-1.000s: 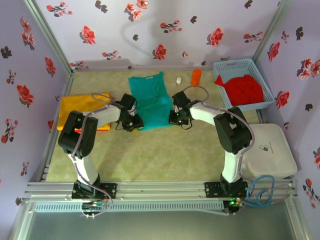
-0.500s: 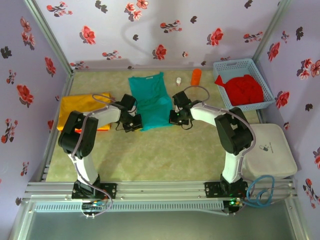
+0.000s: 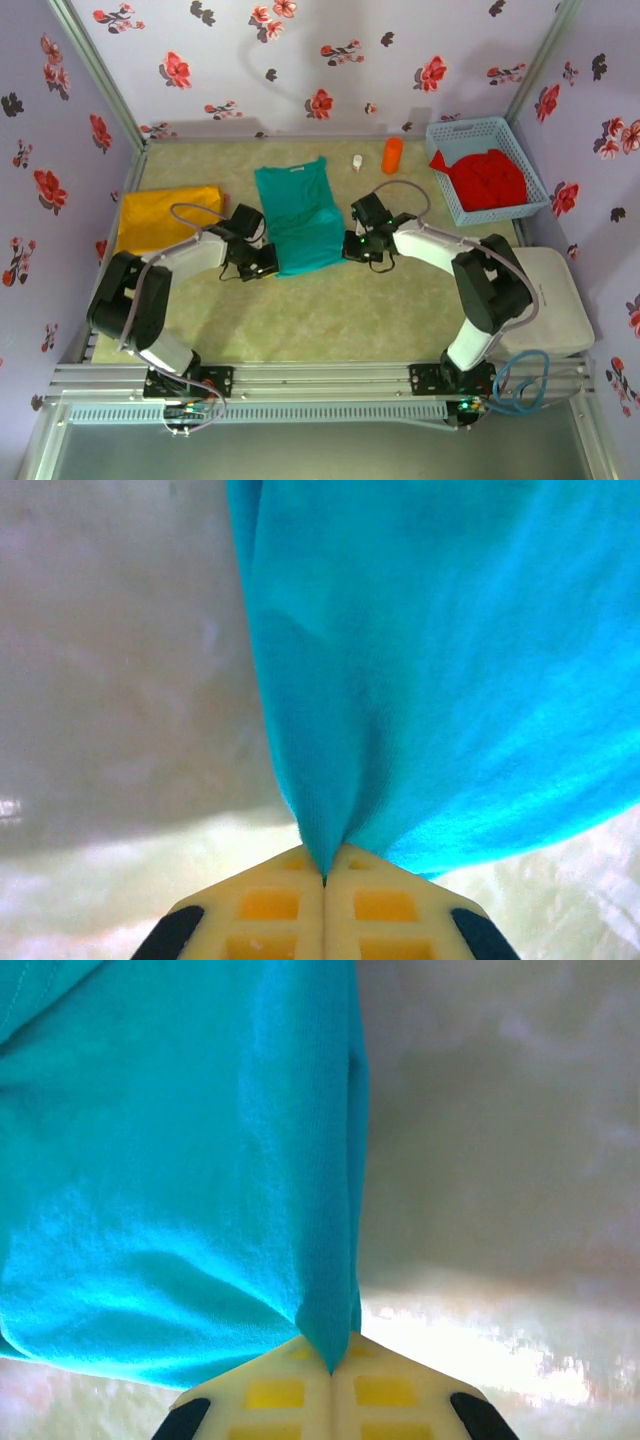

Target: Fold and stack the t-shirts

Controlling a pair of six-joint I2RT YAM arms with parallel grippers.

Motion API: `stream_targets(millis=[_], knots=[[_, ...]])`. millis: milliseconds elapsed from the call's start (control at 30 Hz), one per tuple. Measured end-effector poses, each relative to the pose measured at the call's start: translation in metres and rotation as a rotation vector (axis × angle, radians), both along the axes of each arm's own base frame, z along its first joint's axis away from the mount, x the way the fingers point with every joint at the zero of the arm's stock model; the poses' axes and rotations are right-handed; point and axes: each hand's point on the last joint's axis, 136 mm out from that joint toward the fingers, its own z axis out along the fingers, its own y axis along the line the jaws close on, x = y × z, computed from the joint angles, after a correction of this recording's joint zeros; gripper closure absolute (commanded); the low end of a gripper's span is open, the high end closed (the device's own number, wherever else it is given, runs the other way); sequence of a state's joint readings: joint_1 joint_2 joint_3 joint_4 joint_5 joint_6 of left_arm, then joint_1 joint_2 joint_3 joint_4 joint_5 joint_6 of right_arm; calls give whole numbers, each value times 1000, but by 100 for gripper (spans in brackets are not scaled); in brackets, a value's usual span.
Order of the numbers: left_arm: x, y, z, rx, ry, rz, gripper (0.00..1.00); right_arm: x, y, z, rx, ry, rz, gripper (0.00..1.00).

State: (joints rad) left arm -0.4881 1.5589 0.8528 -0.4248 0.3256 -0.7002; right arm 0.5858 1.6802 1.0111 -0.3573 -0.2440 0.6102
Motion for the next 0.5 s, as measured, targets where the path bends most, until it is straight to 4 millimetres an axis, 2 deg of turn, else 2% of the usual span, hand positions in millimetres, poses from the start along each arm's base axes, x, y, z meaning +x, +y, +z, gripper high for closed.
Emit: stream_targets(millis=[233, 367, 500], knots=[[-42, -4, 18, -29, -15, -37, 100, -42, 1, 7, -2, 15, 27, 100], [-54, -2, 44, -68, -34, -1, 100, -56, 2, 29, 23, 0, 10, 100], [-70, 2, 57, -77, -18, 21, 100, -63, -3, 50, 55, -3, -30, 100]])
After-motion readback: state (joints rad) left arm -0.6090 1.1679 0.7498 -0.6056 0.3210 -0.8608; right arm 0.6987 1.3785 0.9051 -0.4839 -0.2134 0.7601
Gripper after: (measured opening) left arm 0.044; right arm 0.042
